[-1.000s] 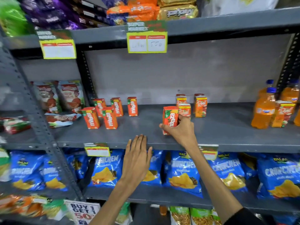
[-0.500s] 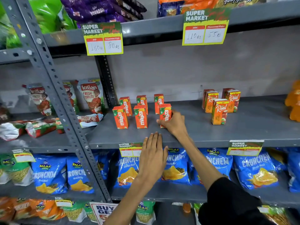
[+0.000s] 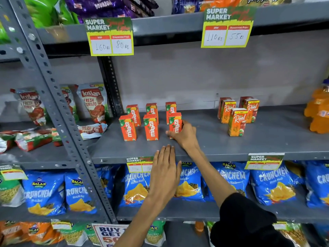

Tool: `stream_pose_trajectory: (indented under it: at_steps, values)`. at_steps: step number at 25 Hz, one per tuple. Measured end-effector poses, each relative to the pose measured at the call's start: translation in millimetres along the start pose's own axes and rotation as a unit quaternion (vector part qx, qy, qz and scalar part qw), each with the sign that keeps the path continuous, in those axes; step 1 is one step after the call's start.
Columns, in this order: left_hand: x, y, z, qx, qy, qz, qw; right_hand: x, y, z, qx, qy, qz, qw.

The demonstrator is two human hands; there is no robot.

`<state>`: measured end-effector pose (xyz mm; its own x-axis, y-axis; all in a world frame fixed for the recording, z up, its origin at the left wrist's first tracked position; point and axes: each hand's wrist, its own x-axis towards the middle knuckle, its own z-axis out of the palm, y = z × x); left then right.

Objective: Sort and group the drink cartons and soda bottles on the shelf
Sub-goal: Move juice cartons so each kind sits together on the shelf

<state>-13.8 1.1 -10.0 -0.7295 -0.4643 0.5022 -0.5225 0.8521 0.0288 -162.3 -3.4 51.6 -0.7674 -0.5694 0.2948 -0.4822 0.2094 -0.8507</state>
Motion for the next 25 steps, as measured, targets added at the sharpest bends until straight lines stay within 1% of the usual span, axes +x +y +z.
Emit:
stream_pose_trajectory:
  at_steps: [3, 5, 9, 12, 14, 19, 23, 25]
  values:
    - [0.7, 3.6, 0.5, 0.006, -0.012, -0.007, 1.0, -7.0, 4.0, -10.7, 0.026, 0.001, 0.002, 1.0]
    - [3.6, 8.0, 0.1, 0.013, -0.019, -0.009, 1.0, -15.7, 10.8, -26.5, 0.029, 0.02, -0.017, 0.999]
    - [5.3, 48.2, -3.4, -0.014, -0.015, 0.007, 1.0, -34.9, 40.5, -88.9, 0.037, 0.063, -0.054, 0.996]
    - [14.8, 98.3, -4.5, -0.046, -0.004, 0.035, 0.998, -40.7, 69.7, -151.7, 0.05, 0.104, -0.072, 0.991]
    - [23.6, 140.7, -2.4, -0.074, 0.011, 0.044, 0.996, -40.5, 93.9, -200.1, 0.037, 0.137, -0.075, 0.987]
    - [42.1, 254.7, 9.6, -0.096, 0.031, 0.059, 0.993, -27.4, 161.0, -326.6, -0.005, 0.203, -0.054, 0.978]
    - [53.2, 315.0, 17.8, -0.099, 0.024, 0.07, 0.992, -15.1, 198.5, -396.4, 0.003, 0.311, -0.024, 0.95]
    - [57.9, 337.1, 25.1, -0.089, 0.004, 0.078, 0.993, -6.1, 214.1, -425.8, -0.013, 0.355, -0.006, 0.935]
